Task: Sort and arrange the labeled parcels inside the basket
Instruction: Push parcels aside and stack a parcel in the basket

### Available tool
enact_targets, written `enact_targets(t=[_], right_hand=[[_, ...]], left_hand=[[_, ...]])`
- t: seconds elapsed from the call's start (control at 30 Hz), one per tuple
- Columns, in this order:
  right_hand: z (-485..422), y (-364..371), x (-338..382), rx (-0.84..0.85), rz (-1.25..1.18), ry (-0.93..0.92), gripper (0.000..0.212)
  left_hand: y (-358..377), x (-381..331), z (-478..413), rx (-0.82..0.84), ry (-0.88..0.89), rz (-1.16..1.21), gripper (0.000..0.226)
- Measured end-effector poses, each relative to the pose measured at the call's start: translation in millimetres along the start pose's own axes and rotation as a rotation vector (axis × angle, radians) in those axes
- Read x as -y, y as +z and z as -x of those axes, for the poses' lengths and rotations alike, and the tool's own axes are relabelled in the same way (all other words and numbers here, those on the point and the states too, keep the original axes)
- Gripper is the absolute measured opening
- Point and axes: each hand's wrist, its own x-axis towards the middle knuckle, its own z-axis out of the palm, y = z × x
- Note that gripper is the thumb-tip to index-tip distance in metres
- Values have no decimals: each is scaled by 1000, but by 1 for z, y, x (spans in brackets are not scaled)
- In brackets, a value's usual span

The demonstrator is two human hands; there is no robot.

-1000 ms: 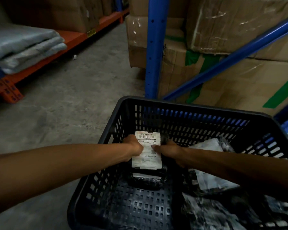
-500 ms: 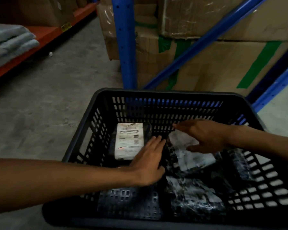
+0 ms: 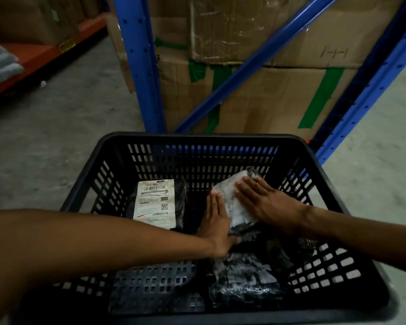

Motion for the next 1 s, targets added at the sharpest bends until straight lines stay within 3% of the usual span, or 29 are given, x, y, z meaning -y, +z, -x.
enact_targets(t=[0.07, 0.13, 0.23, 0.27, 0.33, 0.4, 0.47, 0.57, 0.7, 0.87, 0.93, 1.0], right_hand=[[9, -19, -15, -49, -135, -48, 74], [21, -45, -27, -213, -367, -63, 62], [34, -85, -39, -379, -706, -53, 42], [35, -97, -41, -402, -851, -21, 41], [32, -115, -39, -417, -1222, 65, 41], [17, -123, -28, -457, -1613, 219, 40], [-4, -130, -13, -444, -1942, 397, 42], [-29, -140, 13, -238, -2263, 520, 36], [-65, -142, 43, -215, -2276, 523, 25], [-115, -133, 69, -277, -2178, 533, 31], [-128, -121, 91, -235, -1996, 503, 42], [-134, -111, 111, -183, -1755, 504, 73]], left_hand=[[-23, 10, 4, 56, 93, -46, 104], [-53, 24, 14, 55, 183, -57, 80], [-101, 36, 35, -85, 218, 236, 33], [-115, 38, 42, -152, 210, 394, 31], [-133, 43, 57, -240, 108, 781, 53], [-137, 49, 72, -275, 7, 992, 67], [-132, 55, 87, -336, -56, 976, 57], [-128, 67, 93, -498, -188, 917, 51], [-139, 86, 91, -619, -357, 807, 63], [-134, 116, 74, -538, -520, 715, 41], [-126, 122, 67, -454, -551, 611, 39], [-117, 122, 60, -429, -576, 458, 40]])
